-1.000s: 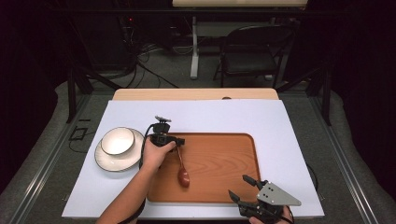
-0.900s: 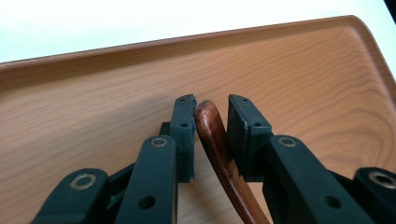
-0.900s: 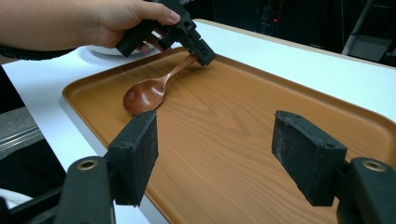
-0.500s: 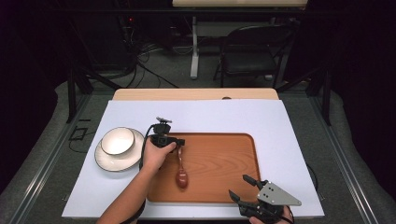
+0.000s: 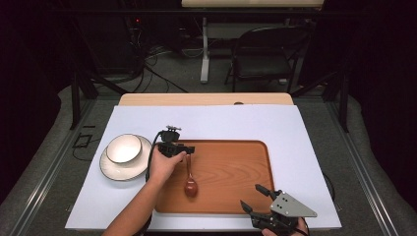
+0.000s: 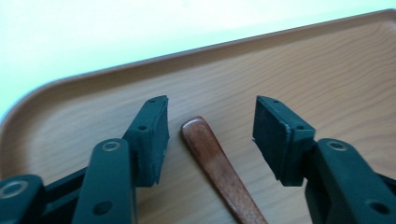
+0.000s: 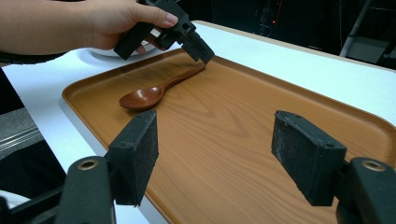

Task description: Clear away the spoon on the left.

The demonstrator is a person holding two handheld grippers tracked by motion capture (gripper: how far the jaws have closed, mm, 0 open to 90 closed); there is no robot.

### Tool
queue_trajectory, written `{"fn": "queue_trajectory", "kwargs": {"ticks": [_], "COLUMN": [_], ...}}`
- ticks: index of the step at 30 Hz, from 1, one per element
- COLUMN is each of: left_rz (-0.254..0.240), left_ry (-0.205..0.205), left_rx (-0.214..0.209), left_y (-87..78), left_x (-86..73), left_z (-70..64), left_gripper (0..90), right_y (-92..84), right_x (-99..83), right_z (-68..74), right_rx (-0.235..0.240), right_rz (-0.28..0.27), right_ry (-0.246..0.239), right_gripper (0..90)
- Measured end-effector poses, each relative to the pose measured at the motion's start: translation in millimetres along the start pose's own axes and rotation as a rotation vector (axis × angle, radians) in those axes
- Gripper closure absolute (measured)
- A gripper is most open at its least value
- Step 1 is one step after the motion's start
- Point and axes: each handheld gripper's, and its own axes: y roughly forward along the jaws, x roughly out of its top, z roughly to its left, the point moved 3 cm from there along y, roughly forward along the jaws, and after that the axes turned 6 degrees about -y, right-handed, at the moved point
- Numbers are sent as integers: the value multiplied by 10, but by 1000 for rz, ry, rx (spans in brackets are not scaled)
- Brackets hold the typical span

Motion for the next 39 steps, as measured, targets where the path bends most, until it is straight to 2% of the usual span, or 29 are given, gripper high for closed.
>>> {"fn": "queue_trajectory", "kwargs": {"ticks": [4,12,15,18,19,22,25,26,28,29,30,31,32,33,34,36,37,39], "left_rz": [-13,-43,-61,-92,-92,-123,-134,-145,-165,-165,-184,-184,-196,-196,-217,-235,-235,-255], "left_ry": [24,36,44,63,63,101,119,143,154,154,165,165,165,165,162,165,165,168], "left_rx": [16,17,20,15,15,25,40,57,57,57,52,52,49,49,47,56,56,60], "left_y": [-33,-145,-236,-407,-407,-602,-691,-789,-889,-889,-988,-988,-1098,-1098,-1145,-1273,-1273,-1352], "left_x": [9,50,76,118,118,145,138,117,81,81,32,32,-32,-32,-69,-196,-196,-312], "left_z": [-26,-55,-66,-98,-98,-128,-137,-138,-133,-133,-117,-117,-82,-82,-59,11,11,70], "left_gripper": [443,444,447,448,450,458,460,461,460,460,459,459,459,459,459,465,465,464], "right_y": [1,-1,-5,-7,-7,-7,-12,-18,-21,-21,-25,-25,-26,-26,-27,-32,-32,-35], "right_x": [2,1,2,2,2,2,4,5,5,5,6,6,8,8,10,17,17,18], "right_z": [5,-1,-1,-3,-3,-8,-10,-12,-21,-21,-23,-23,-22,-22,-24,-20,-20,-24], "right_rx": [2,-4,-7,-8,-8,-10,-14,-16,-20,-20,-21,-21,-23,-23,-25,-26,-26,-29], "right_rz": [2,1,2,1,1,2,1,1,0,0,-1,-1,-3,-3,-4,-8,-8,-9], "right_ry": [-7,-3,-4,-3,-3,-5,-8,-4,-4,-4,-3,-3,-5,-5,-8,-6,-6,-7], "right_gripper": [314,314,314,314,314,314,314,314,314,314,314,314,315,315,314,315,315,315]}}
